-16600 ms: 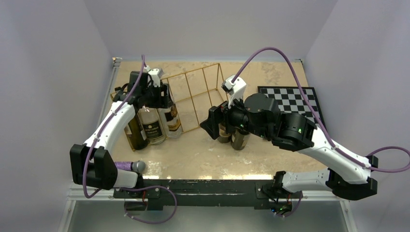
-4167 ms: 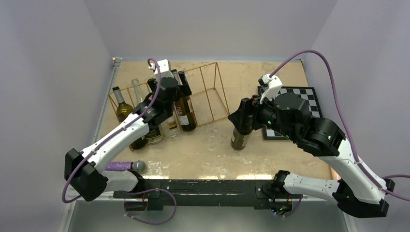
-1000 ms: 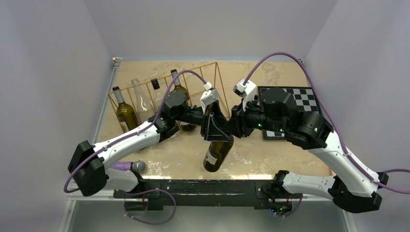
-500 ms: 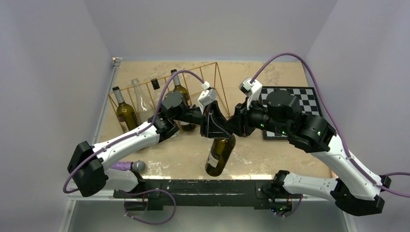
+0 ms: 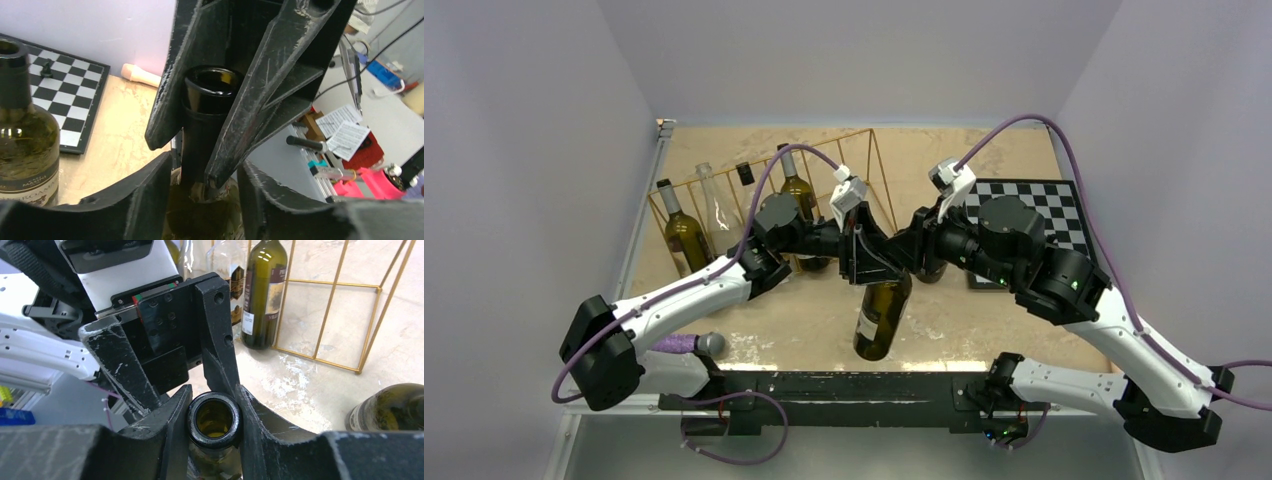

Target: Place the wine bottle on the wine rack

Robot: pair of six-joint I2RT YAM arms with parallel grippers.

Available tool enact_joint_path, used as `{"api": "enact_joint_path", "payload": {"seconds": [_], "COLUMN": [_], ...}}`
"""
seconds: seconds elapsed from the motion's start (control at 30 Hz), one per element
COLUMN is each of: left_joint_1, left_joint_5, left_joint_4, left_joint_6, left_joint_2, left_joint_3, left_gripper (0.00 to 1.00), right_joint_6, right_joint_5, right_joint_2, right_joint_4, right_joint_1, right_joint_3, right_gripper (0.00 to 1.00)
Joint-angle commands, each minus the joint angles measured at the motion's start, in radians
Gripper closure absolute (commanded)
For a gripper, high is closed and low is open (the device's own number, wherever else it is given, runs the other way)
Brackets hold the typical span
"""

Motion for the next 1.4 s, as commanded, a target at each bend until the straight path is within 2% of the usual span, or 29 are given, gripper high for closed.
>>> {"api": "enact_joint_path", "payload": {"seconds": [0.0, 0.13, 0.33, 0.5, 0.53, 0.63, 0.7, 0.87, 0.97, 1.07, 1.13, 1.2, 1.37], "left_joint_1": [0.005, 0.005, 0.005, 0.005, 0.004, 0.005, 0.005, 0.005, 0.005, 0.005, 0.005, 0.005, 0.005], "left_joint_5": [-0.035, -0.017, -0.014, -0.013, -0.013, -0.012, -0.028, -0.091, -0.114, -0.135, -0.156, -0.176, -0.290], "left_joint_4": [0.089, 0.136, 0.149, 0.171, 0.174, 0.173, 0.150, 0.016, -0.068, -0.144, -0.192, -0.242, -0.332], "left_joint_6": [-0.058, -0.082, -0.098, -0.116, -0.117, -0.114, -0.097, -0.012, 0.050, 0.102, 0.136, 0.175, 0.213], "left_joint_2": [-0.003, 0.010, 0.031, 0.060, 0.062, 0.066, 0.060, 0.023, 0.005, -0.008, -0.021, -0.036, -0.084], "left_joint_3": [-0.027, -0.031, -0.024, -0.015, -0.013, -0.012, -0.011, -0.002, 0.010, 0.024, 0.029, 0.033, 0.023], "left_gripper": [0.42, 0.33, 0.37, 0.36, 0.39, 0.68, 0.98, 1.00, 1.00, 1.00, 1.00, 1.00, 1.00], "right_joint_6": [0.047, 0.044, 0.043, 0.043, 0.043, 0.040, 0.040, 0.043, 0.043, 0.034, 0.017, 0.007, 0.006], "right_joint_5": [0.077, 0.076, 0.069, 0.067, 0.069, 0.081, 0.097, 0.162, 0.191, 0.219, 0.229, 0.242, 0.284], "right_joint_2": [-0.026, -0.025, -0.030, -0.035, -0.037, -0.042, -0.044, -0.051, -0.055, -0.060, -0.064, -0.068, -0.082], "right_joint_4": [0.208, 0.214, 0.214, 0.226, 0.225, 0.220, 0.206, 0.152, 0.136, 0.138, 0.143, 0.146, 0.111], "right_joint_1": [0.003, 0.002, 0.004, 0.004, 0.004, 0.004, 0.004, 0.004, 0.004, 0.004, 0.004, 0.004, 0.004], "right_joint_3": [0.022, 0.018, 0.010, 0.006, 0.007, 0.004, 0.006, 0.016, 0.025, 0.029, 0.034, 0.040, 0.074], "right_gripper": [1.00, 1.00, 1.00, 1.00, 1.00, 1.00, 1.00, 0.99, 0.72, 0.35, 0.20, 0.12, 0.08]}}
